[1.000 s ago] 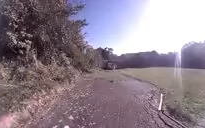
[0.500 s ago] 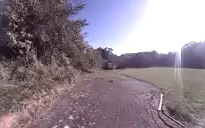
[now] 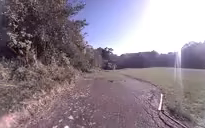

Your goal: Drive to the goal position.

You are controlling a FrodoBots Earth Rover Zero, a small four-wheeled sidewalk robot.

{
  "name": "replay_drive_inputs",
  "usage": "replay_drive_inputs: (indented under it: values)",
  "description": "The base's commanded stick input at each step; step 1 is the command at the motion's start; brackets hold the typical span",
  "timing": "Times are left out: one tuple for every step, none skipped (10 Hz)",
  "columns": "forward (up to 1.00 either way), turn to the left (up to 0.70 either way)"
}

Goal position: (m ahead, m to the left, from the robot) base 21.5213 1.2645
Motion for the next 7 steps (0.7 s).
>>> replay_drive_inputs:
  values:
    - [0.01,0.0]
    - [0.04,0.0]
    - [0.01,0.0]
    - [0.03,0.0]
    - [0.05,0.0]
    - [0.05,0.0]
    - [0.05,0.0]
